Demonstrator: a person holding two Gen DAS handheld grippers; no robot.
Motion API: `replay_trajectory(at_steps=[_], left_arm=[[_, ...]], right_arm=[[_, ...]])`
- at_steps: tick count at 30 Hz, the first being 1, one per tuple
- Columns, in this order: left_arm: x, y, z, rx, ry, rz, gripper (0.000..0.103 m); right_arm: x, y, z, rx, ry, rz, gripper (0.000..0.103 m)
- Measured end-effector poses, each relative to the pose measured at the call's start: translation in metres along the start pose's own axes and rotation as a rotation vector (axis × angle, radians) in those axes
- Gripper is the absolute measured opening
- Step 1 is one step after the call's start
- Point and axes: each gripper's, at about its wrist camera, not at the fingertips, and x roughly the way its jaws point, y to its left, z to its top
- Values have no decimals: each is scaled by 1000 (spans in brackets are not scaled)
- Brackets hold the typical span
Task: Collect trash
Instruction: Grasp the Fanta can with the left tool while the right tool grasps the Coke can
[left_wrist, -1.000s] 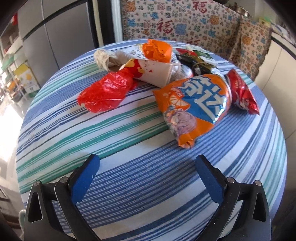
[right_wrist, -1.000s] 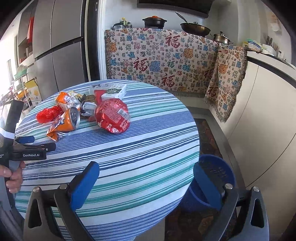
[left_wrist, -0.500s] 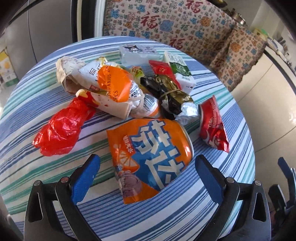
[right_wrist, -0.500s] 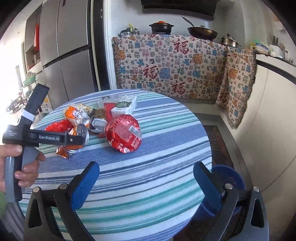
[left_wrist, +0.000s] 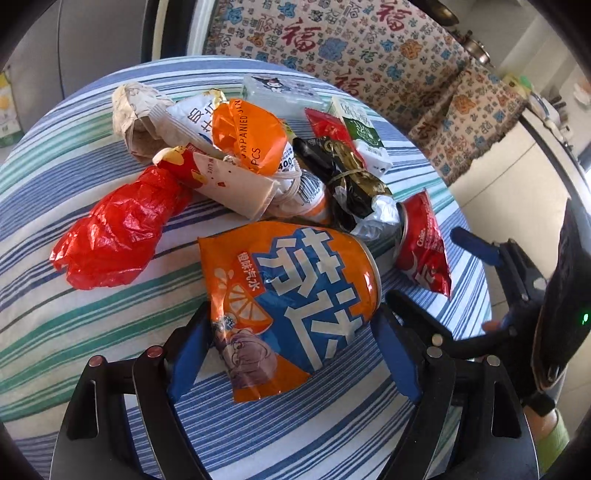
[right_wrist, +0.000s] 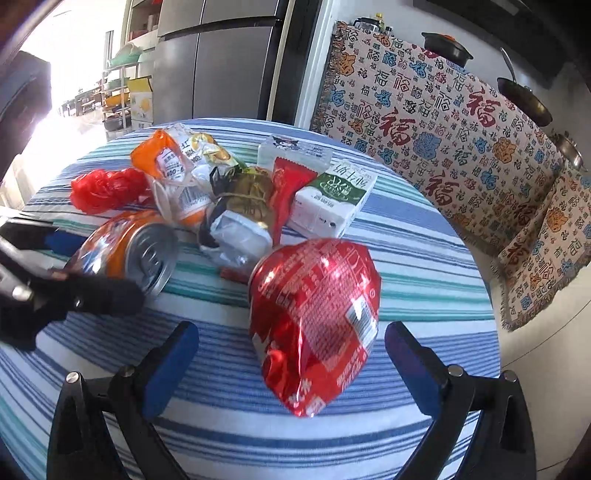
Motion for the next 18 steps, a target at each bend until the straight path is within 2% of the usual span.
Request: replay_trajectory(at_steps=[2, 3, 4, 5, 8, 9, 12, 18], left_arm=[[-3, 3, -4, 11, -11, 19, 85], [-5, 3, -6, 16, -16, 27, 85], [-6, 4, -7, 21, -20, 35, 85], [-7, 4, -9, 25, -24, 44, 85], [-12, 2, -14, 40, -40, 60, 85], [-14, 1, -15, 44, -46, 63, 85], [-20, -8, -19, 57, -66, 62, 85], [-29, -36, -17, 100, -90, 25, 85]], right_arm=[[0, -5, 6, 32, -3, 12, 101], [0, -8, 8, 39, 5, 9, 79], [-2, -11, 10, 45, 3, -12, 53], [-7, -17, 11, 67, -1, -17, 49], [-15, -32, 13, 134, 8, 20, 46], [-28, -46, 10, 191, 6, 57, 46], [-47, -62, 3, 245, 8, 115, 46], [-69, -97, -9, 346, 3, 175, 46]])
